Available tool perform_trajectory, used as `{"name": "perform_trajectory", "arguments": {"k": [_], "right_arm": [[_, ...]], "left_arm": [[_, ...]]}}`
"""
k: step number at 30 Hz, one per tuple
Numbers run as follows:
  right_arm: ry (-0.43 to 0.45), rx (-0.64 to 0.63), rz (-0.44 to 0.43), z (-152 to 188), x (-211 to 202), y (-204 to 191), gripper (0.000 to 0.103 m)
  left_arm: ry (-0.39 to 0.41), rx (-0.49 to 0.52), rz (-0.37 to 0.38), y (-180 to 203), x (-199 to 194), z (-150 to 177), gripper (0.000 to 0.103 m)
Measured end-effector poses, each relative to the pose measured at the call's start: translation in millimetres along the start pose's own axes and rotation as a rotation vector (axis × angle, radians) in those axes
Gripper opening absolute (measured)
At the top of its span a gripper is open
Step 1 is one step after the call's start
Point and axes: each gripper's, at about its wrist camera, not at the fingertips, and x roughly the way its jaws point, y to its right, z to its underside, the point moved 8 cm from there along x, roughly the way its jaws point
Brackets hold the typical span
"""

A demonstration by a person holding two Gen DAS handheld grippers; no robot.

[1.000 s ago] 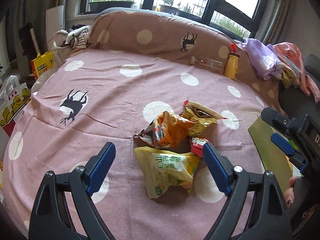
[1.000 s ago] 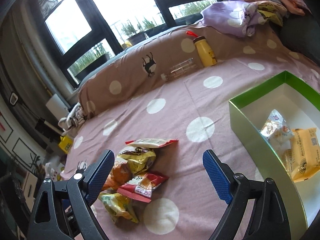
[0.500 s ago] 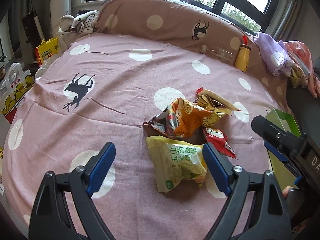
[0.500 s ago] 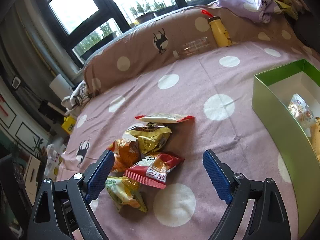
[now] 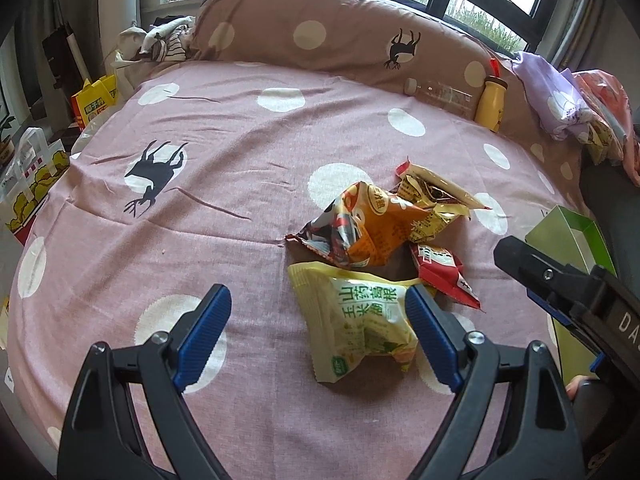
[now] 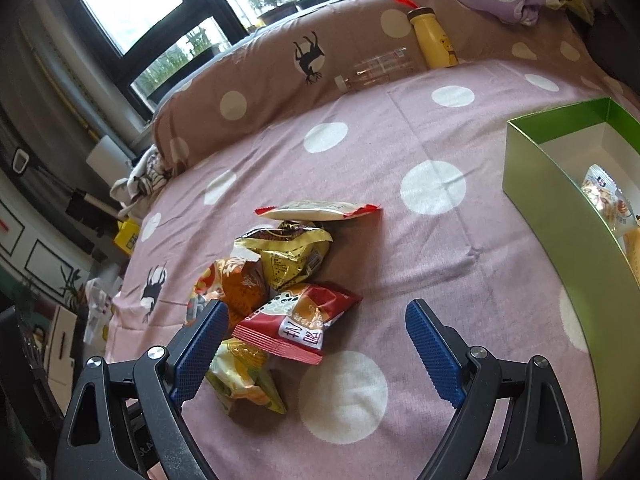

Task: Organize snacks
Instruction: 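Move the right tool back over the yellow-green corn snack bag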

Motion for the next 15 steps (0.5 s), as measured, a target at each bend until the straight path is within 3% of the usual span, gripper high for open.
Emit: {"name": "perform_trajectory", "arguments": {"k": [15], "right_arm": [[-0.024, 0.014, -0.023, 3.9, 3.9, -3.8, 0.09]], "left_arm": [[-0.024, 0.01, -0.002, 4.0, 3.5, 5.1, 0.089]]}}
